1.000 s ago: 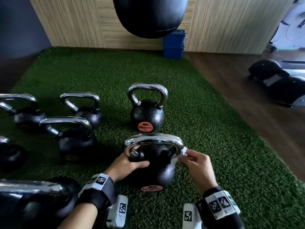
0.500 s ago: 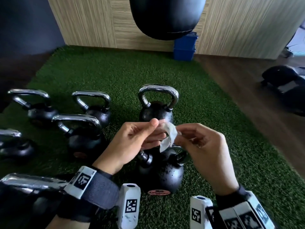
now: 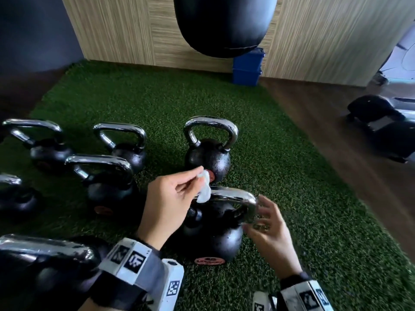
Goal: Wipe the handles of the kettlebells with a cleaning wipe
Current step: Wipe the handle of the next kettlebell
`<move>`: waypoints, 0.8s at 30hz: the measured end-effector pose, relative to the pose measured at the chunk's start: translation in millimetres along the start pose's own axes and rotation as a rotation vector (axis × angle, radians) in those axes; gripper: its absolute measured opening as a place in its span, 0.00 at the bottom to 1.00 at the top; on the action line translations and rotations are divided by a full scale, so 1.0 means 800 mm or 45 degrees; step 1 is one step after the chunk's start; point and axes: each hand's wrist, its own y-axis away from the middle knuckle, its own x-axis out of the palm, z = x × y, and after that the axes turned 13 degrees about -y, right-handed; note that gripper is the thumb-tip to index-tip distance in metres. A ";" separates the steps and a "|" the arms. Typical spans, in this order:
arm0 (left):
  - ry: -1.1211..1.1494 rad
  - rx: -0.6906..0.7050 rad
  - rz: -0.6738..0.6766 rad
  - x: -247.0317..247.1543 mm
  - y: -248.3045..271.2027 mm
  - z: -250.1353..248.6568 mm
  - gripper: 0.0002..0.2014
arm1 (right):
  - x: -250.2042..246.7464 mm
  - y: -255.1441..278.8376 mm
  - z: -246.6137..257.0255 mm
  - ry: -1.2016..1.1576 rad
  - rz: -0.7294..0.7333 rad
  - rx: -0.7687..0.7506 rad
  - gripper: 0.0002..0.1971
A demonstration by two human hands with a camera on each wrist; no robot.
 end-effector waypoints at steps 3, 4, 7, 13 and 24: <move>-0.299 0.310 0.008 0.021 0.008 -0.011 0.13 | 0.022 -0.006 -0.040 -0.151 0.102 0.072 0.34; -0.429 0.414 0.039 0.025 0.009 -0.015 0.14 | 0.030 -0.009 -0.050 -0.173 0.059 0.071 0.30; -0.590 0.516 0.125 0.026 0.007 -0.019 0.15 | 0.042 -0.018 -0.067 -0.121 -0.092 0.031 0.17; -0.523 0.379 0.014 0.002 0.011 0.004 0.16 | 0.040 -0.021 -0.074 -0.030 -0.137 -0.042 0.12; 0.122 -0.159 -0.162 0.004 0.041 0.073 0.15 | 0.037 -0.019 -0.071 0.031 -0.078 -0.076 0.15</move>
